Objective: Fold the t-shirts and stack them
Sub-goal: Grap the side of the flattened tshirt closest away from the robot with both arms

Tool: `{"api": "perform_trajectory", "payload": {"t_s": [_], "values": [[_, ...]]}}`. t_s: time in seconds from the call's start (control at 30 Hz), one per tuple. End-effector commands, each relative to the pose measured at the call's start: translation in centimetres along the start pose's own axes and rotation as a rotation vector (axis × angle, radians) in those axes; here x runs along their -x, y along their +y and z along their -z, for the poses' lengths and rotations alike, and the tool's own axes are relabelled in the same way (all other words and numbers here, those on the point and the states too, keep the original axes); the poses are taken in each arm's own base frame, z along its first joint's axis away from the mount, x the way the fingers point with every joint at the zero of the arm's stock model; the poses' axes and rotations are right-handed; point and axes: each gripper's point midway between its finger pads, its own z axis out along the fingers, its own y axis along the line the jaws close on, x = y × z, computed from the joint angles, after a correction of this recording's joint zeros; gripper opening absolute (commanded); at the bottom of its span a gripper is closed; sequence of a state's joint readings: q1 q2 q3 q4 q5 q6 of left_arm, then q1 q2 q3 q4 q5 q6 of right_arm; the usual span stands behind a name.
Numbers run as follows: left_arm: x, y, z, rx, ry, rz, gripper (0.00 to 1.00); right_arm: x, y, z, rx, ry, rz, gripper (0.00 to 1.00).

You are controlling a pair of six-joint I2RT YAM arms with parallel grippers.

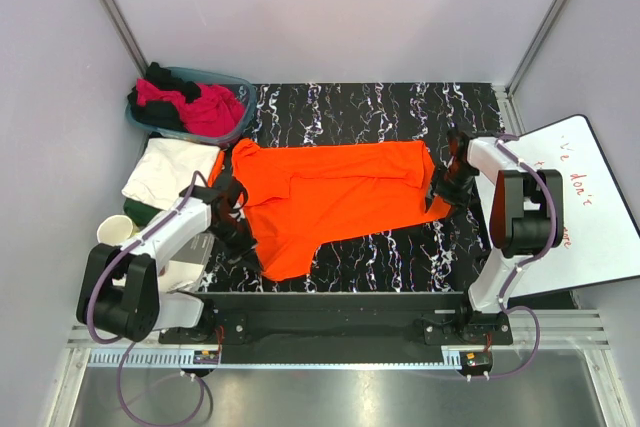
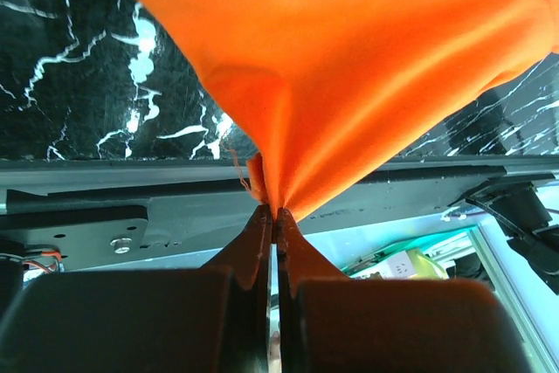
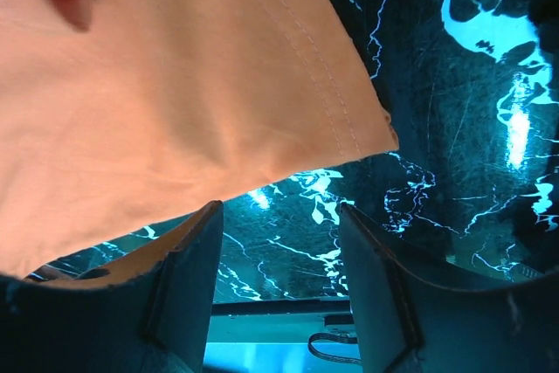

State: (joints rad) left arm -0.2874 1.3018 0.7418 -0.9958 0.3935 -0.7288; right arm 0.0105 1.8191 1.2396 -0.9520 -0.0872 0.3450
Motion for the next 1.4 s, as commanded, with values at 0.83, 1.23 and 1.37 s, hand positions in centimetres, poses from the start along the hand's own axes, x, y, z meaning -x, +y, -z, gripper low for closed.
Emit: {"api": "perform_trajectory", "payload": {"t_s": [0.83, 1.23, 1.37], "values": [[2.0, -1.1, -0.9, 0.077, -0.042, -0.061, 0.0, 10.7, 7.2, -1.3, 0.218, -0.144, 0.053, 0.62], [2.6, -1.9, -1.0, 0.089, -0.031, -0.076, 0.0, 10.9, 8.1, -0.6, 0.264, -0.14, 0.04, 0.55], [2.7, -2.0, -1.1, 0.093, -0.028, -0.077, 0.0, 10.5, 6.8, -0.5, 0.189, -0.134, 0.037, 0.74]]}}
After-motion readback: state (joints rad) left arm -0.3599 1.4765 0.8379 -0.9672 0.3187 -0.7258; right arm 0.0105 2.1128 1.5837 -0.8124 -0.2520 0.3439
